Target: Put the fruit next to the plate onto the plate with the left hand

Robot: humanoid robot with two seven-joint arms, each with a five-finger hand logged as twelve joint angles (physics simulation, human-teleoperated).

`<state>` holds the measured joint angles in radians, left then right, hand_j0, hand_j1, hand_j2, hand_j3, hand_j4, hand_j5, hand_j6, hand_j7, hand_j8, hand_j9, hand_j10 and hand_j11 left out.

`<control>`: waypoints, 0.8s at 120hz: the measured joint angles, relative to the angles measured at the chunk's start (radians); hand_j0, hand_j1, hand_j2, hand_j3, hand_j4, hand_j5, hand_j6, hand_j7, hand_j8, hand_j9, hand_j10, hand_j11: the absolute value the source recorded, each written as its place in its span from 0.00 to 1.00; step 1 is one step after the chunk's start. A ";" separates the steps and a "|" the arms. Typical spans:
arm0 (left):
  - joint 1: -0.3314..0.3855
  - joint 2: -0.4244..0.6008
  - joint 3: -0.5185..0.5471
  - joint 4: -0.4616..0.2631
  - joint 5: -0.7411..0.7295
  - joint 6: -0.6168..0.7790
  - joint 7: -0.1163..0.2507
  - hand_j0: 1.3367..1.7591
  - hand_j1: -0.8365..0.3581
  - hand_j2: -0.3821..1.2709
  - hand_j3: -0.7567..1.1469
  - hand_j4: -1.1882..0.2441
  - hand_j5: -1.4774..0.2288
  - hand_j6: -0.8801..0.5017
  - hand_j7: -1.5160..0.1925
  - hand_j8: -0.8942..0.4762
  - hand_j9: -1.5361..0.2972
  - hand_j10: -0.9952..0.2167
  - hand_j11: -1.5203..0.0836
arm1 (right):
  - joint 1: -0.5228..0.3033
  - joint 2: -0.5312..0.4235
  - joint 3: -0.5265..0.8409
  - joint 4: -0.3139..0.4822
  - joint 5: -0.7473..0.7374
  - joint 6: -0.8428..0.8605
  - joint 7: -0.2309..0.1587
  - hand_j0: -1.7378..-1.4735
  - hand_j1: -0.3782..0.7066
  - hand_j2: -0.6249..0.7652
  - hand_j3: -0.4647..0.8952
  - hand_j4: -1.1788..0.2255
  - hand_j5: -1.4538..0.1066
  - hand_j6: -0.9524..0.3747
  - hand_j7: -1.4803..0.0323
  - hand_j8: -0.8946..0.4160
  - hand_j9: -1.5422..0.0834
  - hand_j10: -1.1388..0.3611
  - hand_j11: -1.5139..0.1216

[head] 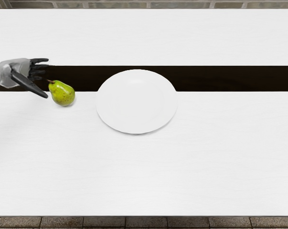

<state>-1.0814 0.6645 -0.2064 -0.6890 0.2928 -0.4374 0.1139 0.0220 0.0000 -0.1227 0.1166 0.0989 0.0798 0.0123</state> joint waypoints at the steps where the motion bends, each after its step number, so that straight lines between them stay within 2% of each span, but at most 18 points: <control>1: 0.000 0.000 0.000 0.000 0.000 0.005 0.000 0.76 0.99 0.23 0.40 0.83 0.87 0.64 0.89 0.65 0.84 0.82 0.95 | 0.000 0.000 0.000 0.000 0.000 0.000 0.000 0.30 0.03 0.45 0.34 0.84 0.93 0.72 0.98 0.68 0.95 0.76 0.93; 28: 0.008 -0.037 0.001 -0.002 0.092 0.136 -0.021 0.76 0.99 0.23 0.40 0.83 0.87 0.64 0.89 0.65 0.84 0.82 0.95 | 0.000 0.000 0.000 0.000 0.000 0.000 0.000 0.30 0.03 0.45 0.34 0.84 0.93 0.72 0.98 0.68 0.95 0.76 0.93; 96: 0.034 -0.063 0.007 -0.018 0.305 0.218 -0.026 0.76 0.99 0.23 0.40 0.83 0.87 0.63 0.89 0.65 0.84 0.82 0.95 | 0.000 0.000 0.000 0.000 0.000 0.000 0.000 0.30 0.03 0.45 0.34 0.84 0.93 0.72 0.98 0.68 0.95 0.76 0.93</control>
<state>-1.0477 0.6014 -0.1997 -0.7072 0.5980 -0.2193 0.0875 0.0223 0.0000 -0.1227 0.1166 0.0985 0.0798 0.0123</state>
